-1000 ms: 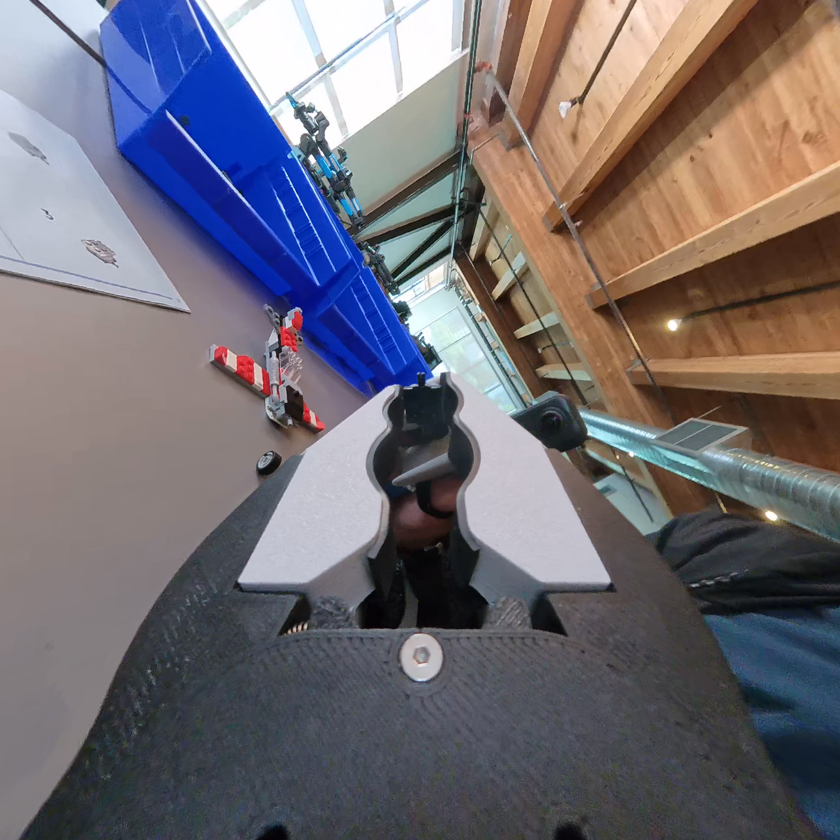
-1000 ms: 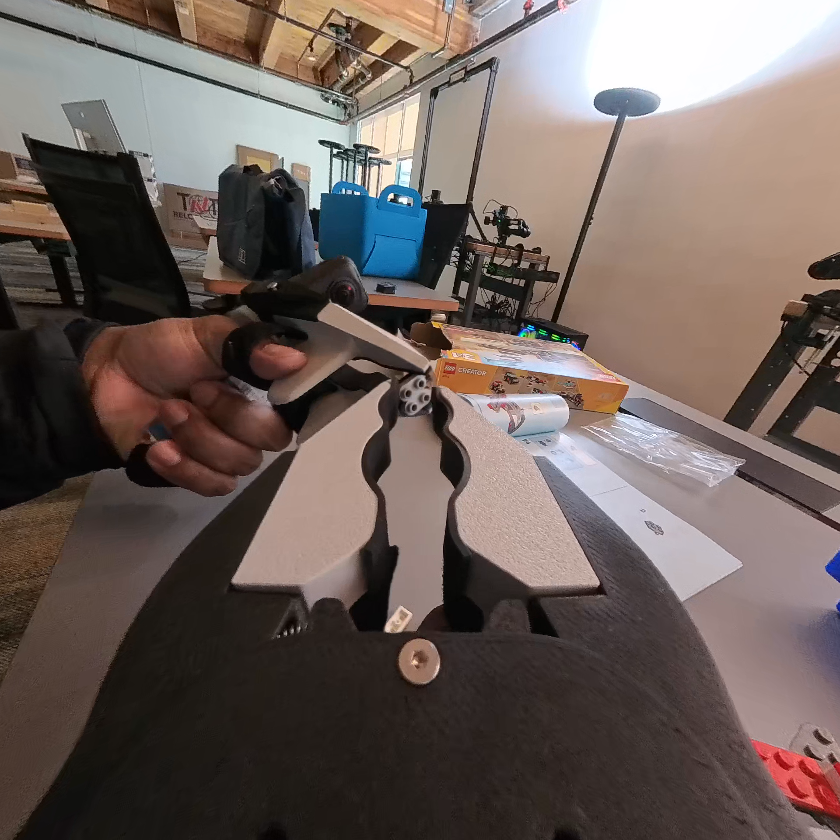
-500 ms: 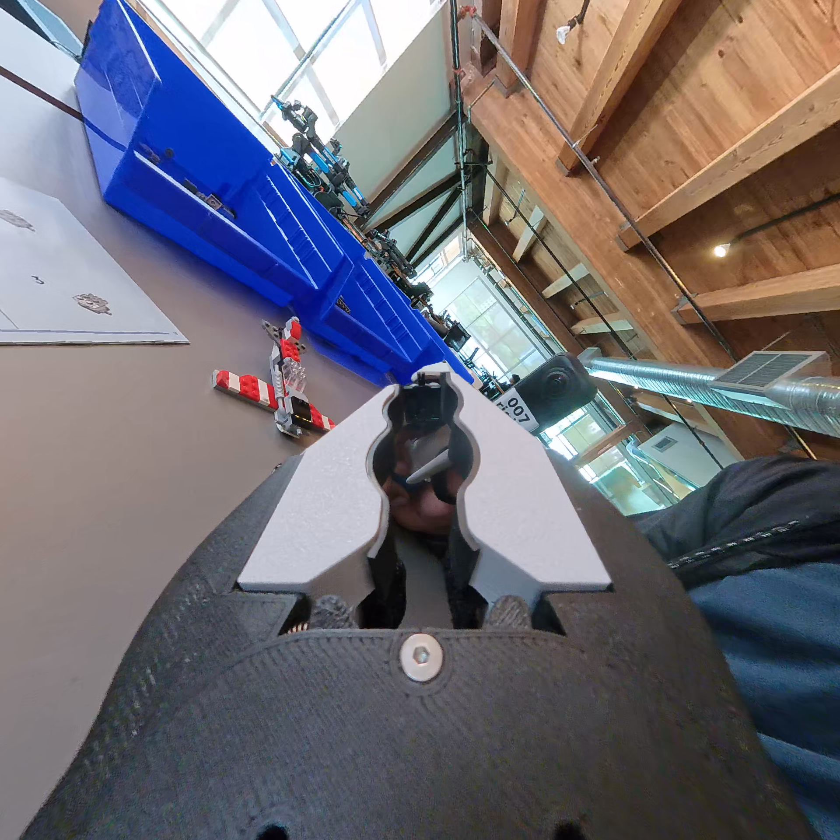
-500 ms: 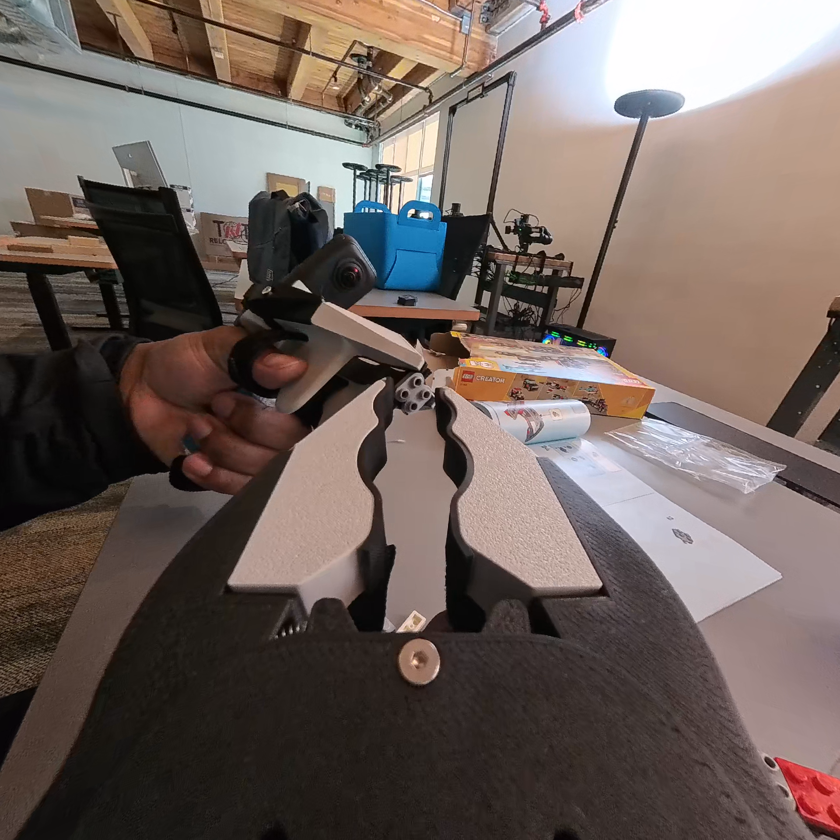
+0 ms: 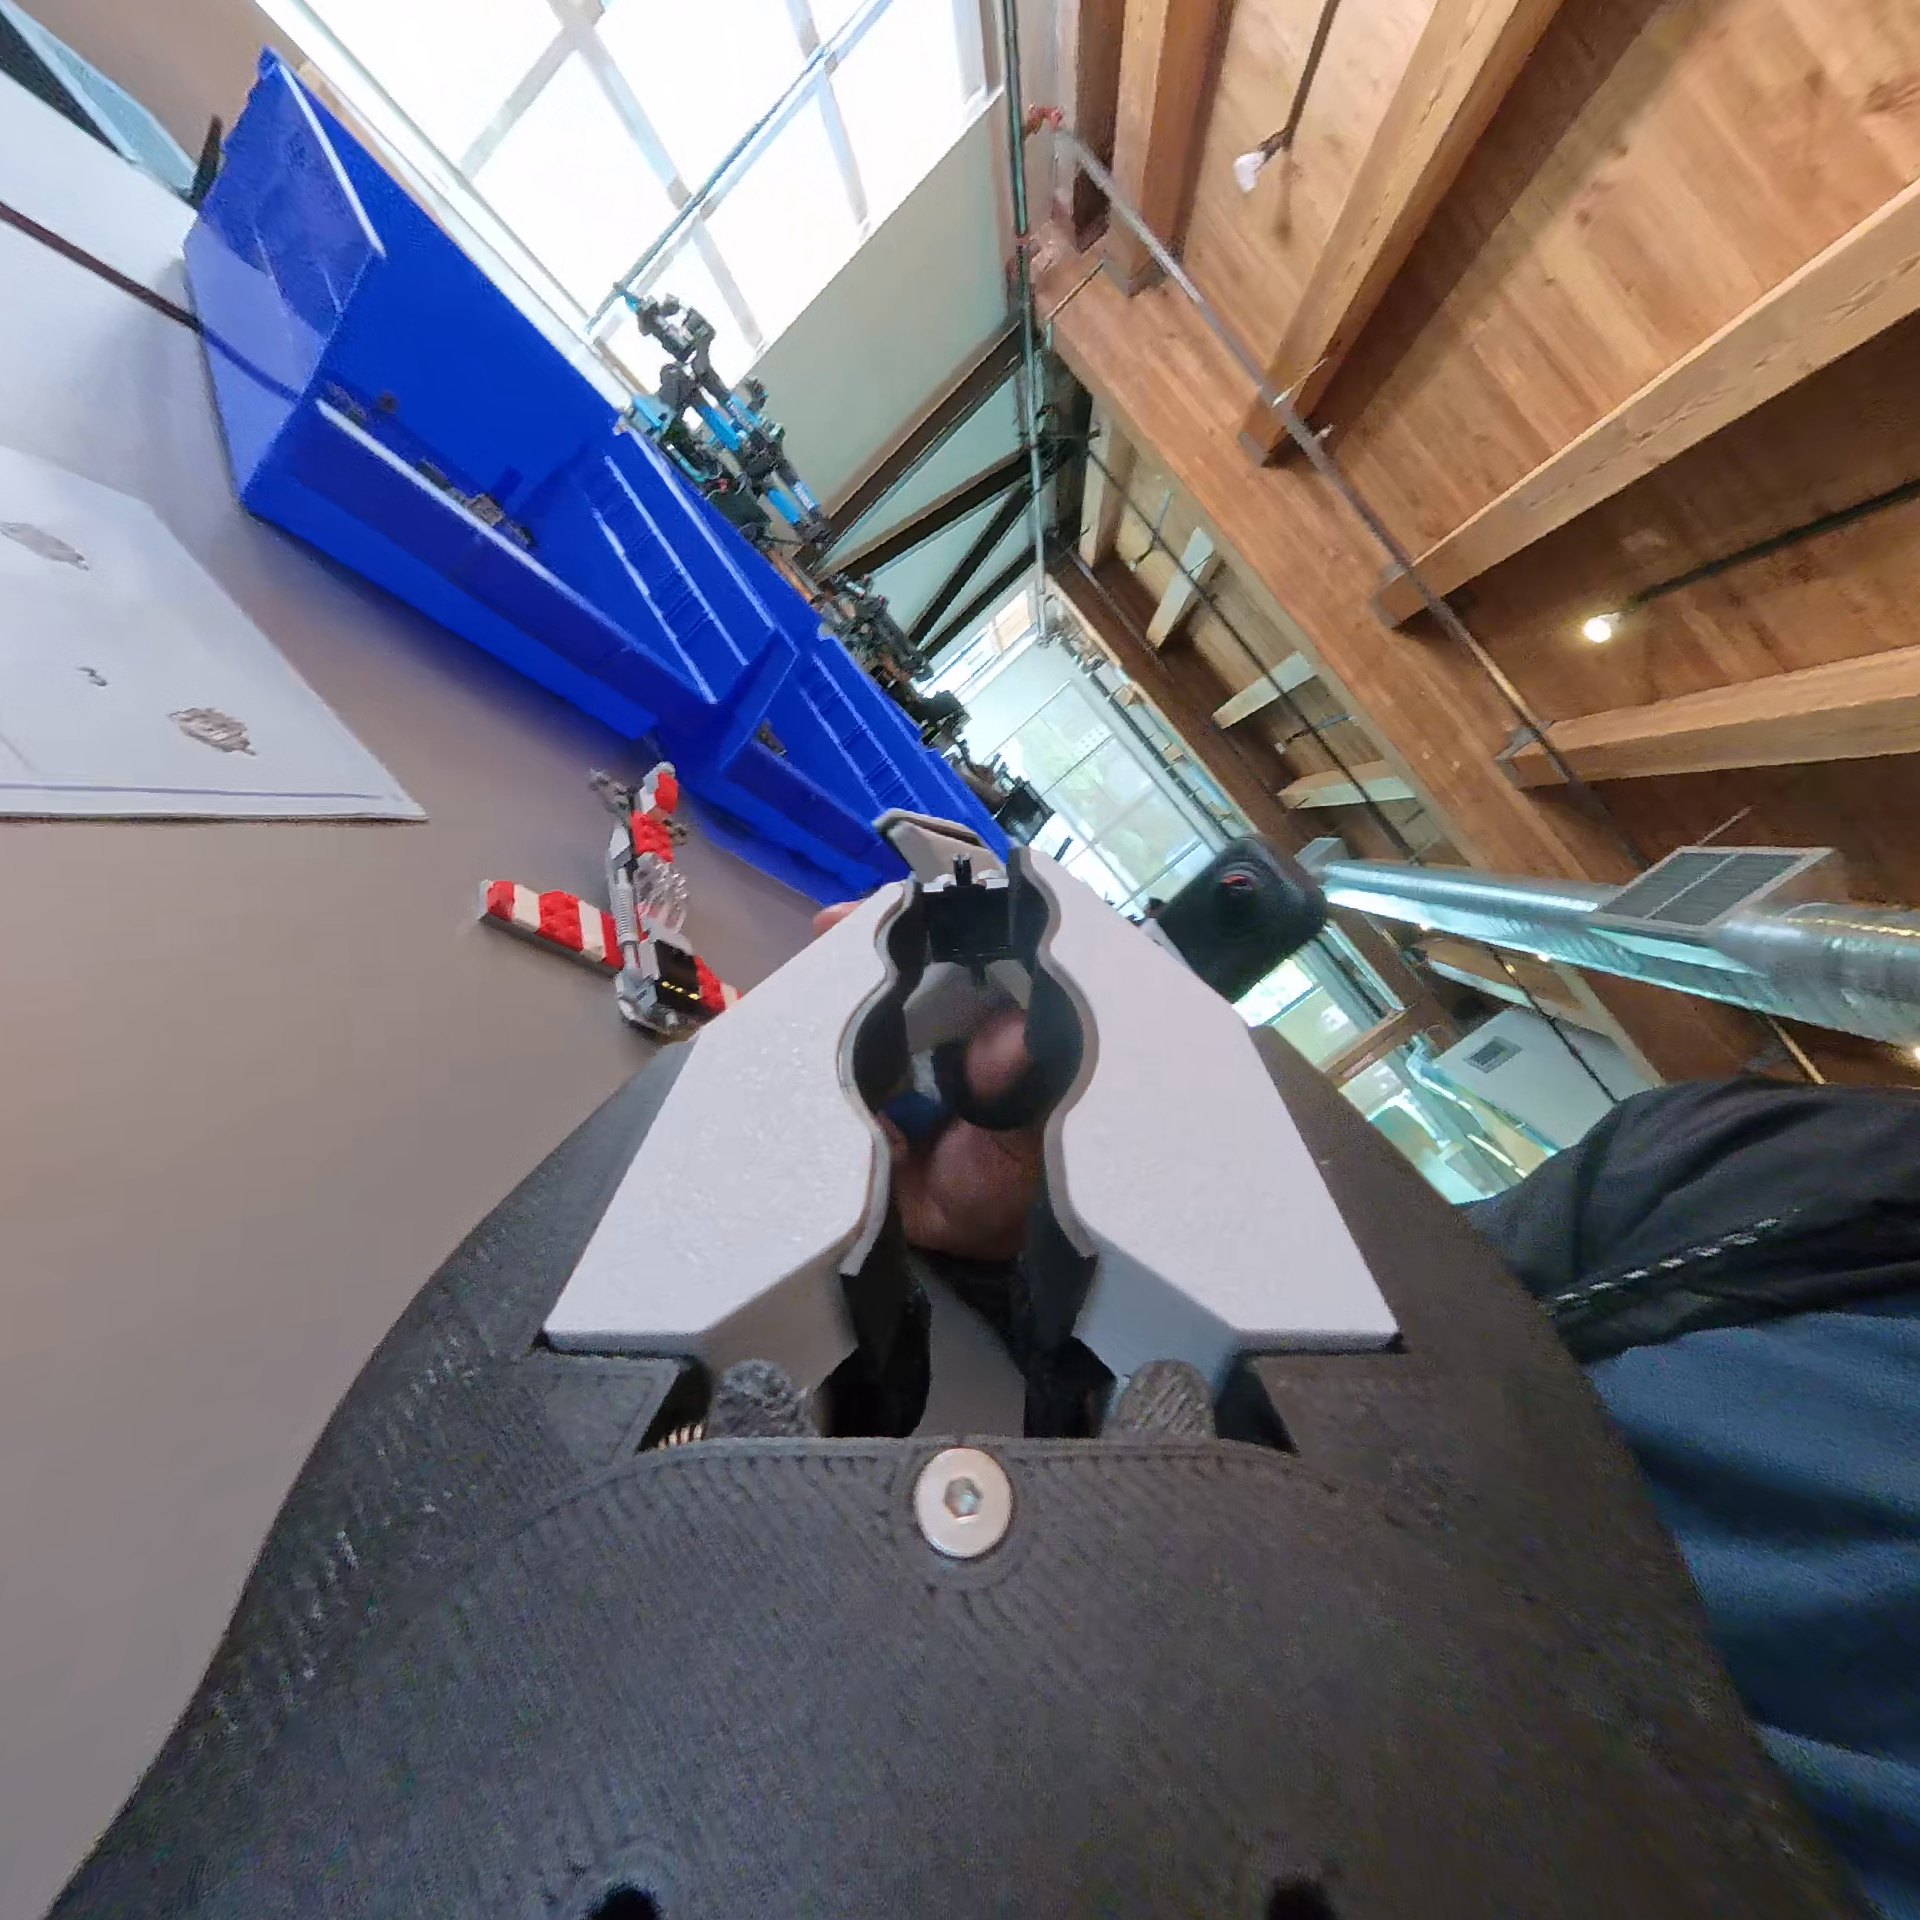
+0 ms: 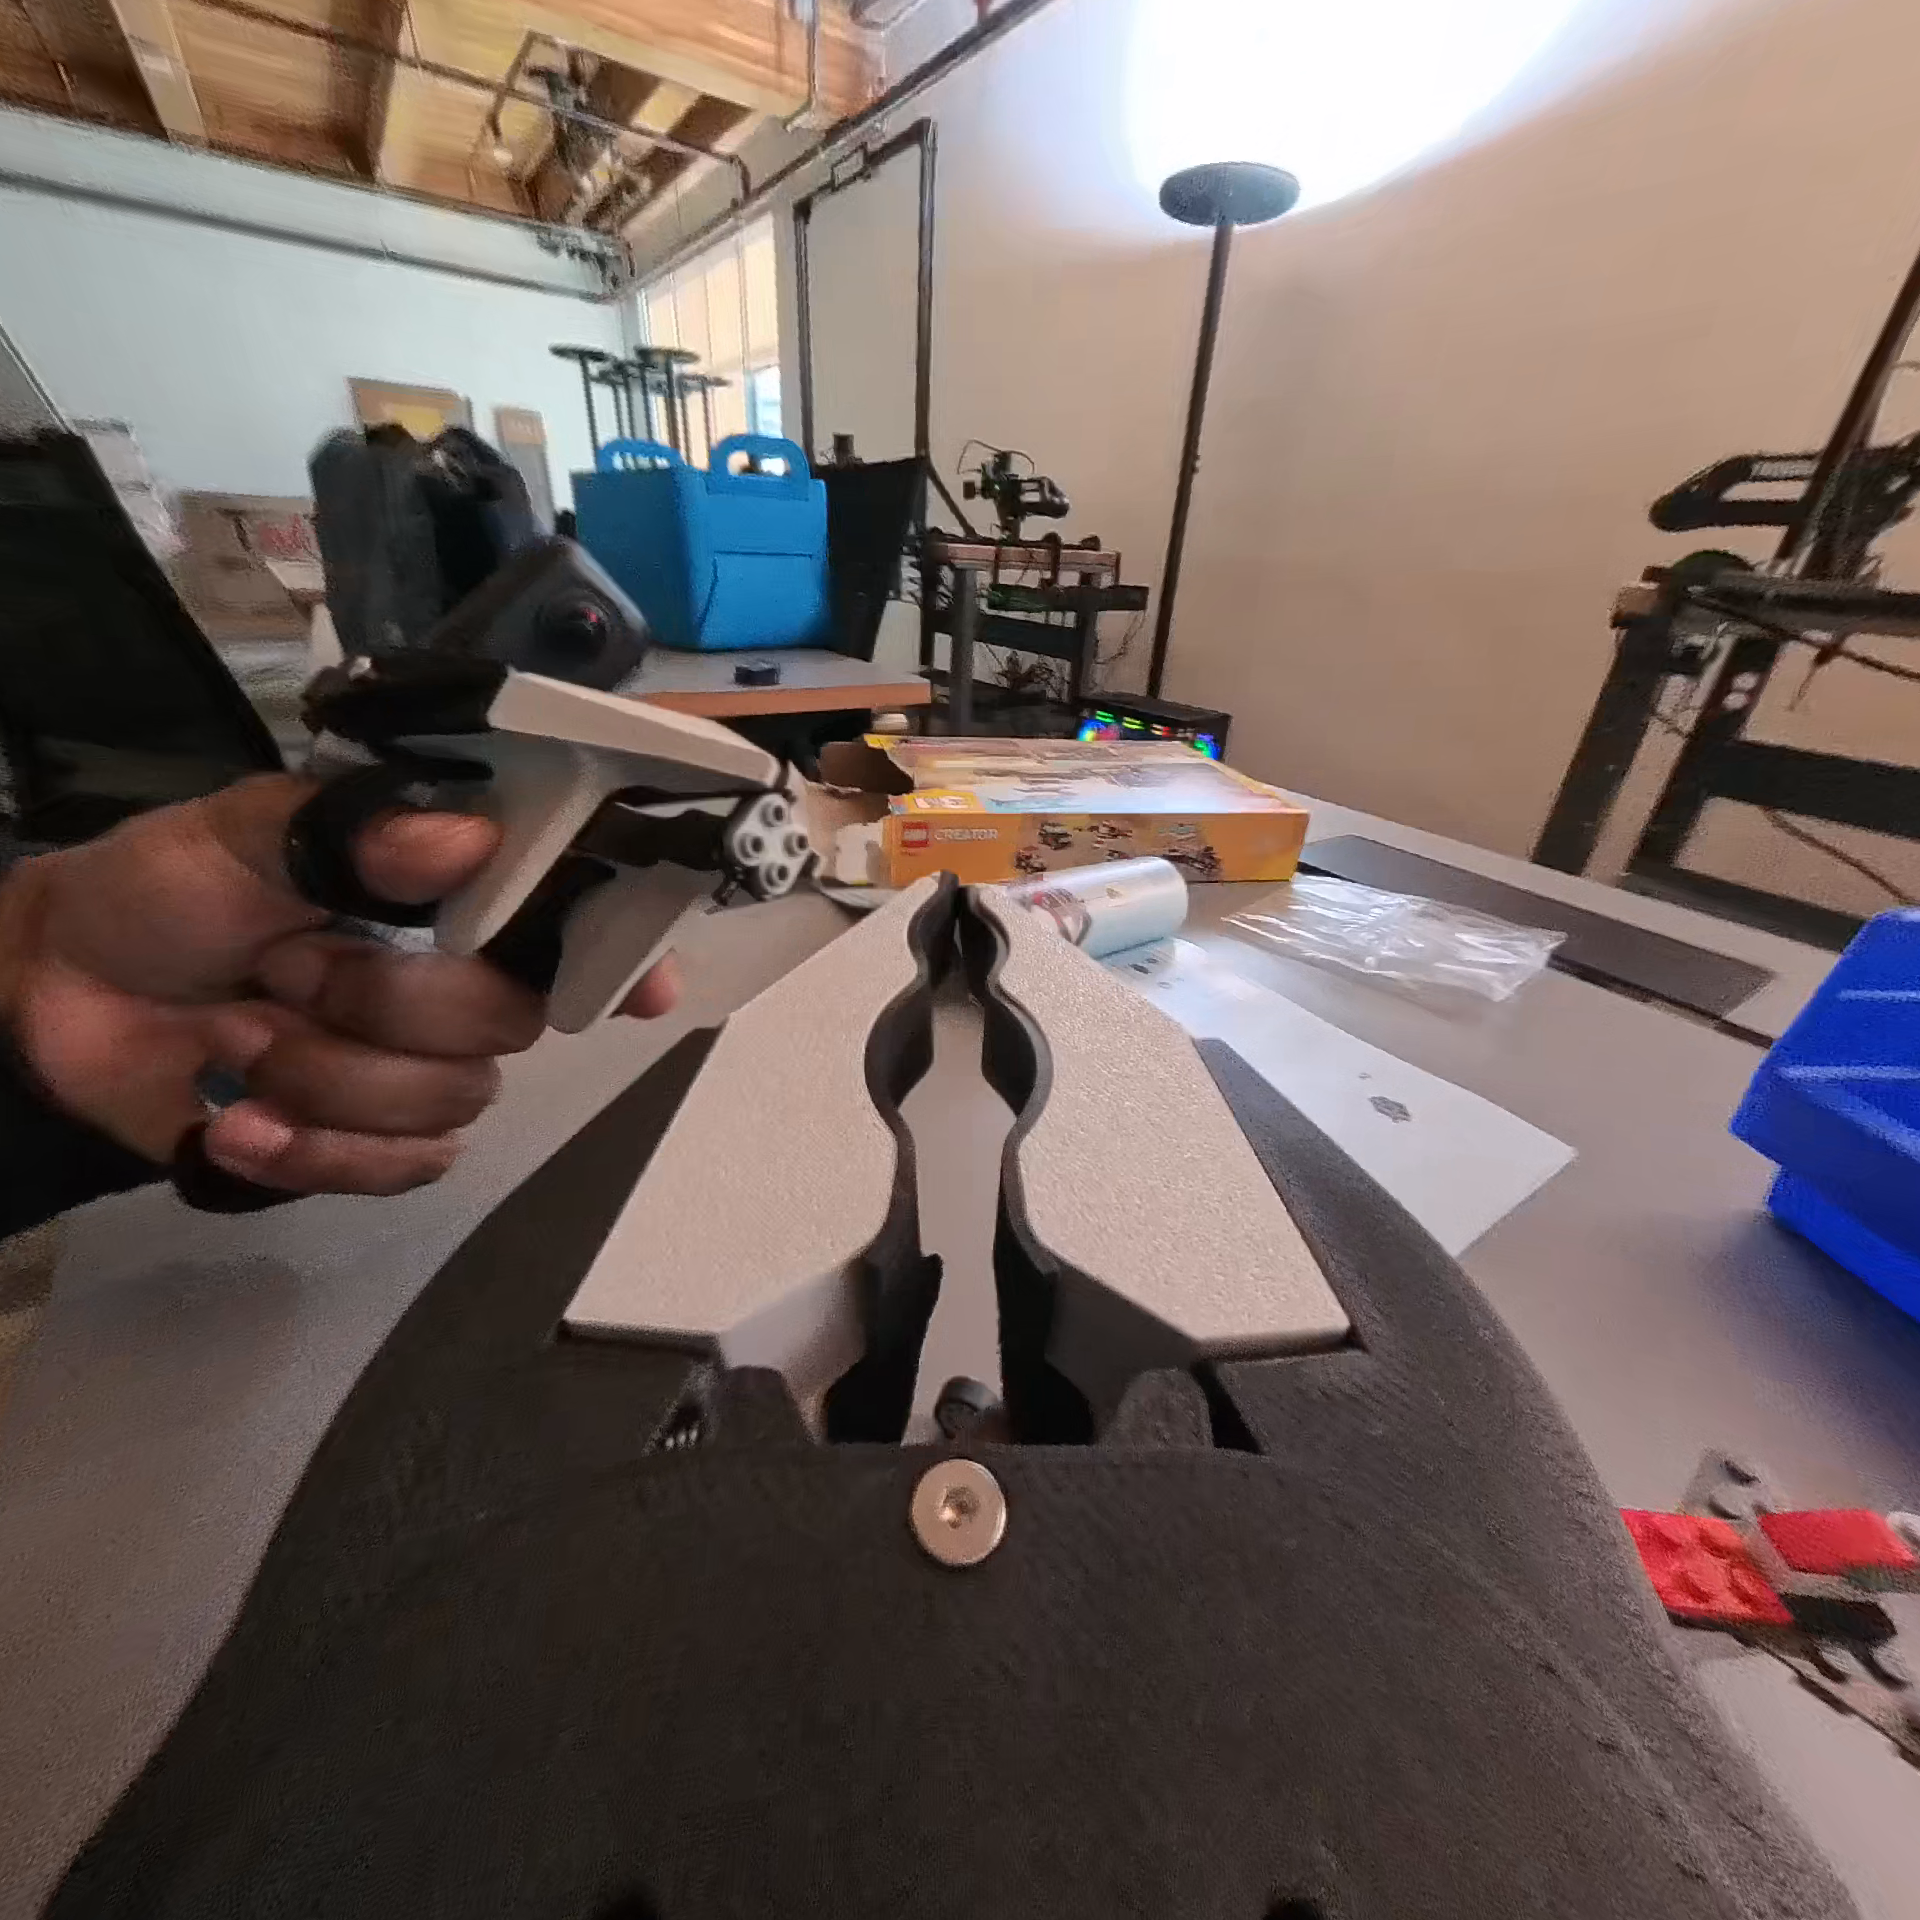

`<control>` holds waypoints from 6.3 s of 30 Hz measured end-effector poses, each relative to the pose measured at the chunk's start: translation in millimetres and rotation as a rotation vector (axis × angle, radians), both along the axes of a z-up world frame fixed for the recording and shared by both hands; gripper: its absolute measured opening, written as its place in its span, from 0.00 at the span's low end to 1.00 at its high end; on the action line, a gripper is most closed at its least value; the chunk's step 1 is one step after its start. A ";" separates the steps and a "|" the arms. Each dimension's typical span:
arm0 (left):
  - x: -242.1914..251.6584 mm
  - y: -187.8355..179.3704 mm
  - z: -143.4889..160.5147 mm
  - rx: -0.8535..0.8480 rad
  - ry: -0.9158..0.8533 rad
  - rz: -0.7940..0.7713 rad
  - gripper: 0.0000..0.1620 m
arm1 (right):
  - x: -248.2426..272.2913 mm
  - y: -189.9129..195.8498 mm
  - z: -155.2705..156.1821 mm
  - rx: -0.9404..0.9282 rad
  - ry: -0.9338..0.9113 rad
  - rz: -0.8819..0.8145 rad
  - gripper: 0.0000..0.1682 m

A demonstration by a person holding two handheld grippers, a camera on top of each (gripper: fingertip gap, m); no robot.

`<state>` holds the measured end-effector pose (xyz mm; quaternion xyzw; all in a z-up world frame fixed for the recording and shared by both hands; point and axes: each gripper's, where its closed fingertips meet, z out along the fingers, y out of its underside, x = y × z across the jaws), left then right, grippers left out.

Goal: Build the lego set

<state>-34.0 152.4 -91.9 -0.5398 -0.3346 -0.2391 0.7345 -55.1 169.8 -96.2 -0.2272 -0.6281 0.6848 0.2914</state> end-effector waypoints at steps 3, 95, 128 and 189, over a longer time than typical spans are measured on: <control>-2.7 -1.6 -2.7 -0.012 -0.011 0.009 0.11 | 8.2 2.5 7.5 -0.084 -0.010 0.093 0.02; 25.2 5.4 -42.6 -0.144 -0.195 -0.242 0.10 | 43.2 -24.1 -30.4 0.367 0.184 0.210 0.10; 19.6 10.6 -40.9 -0.098 -0.223 -0.232 0.10 | 37.5 -18.0 -29.0 0.390 0.190 0.169 0.10; -3.8 11.3 -32.3 -0.067 -0.191 -0.067 0.10 | 19.1 -6.6 -20.5 0.362 0.203 -0.039 0.10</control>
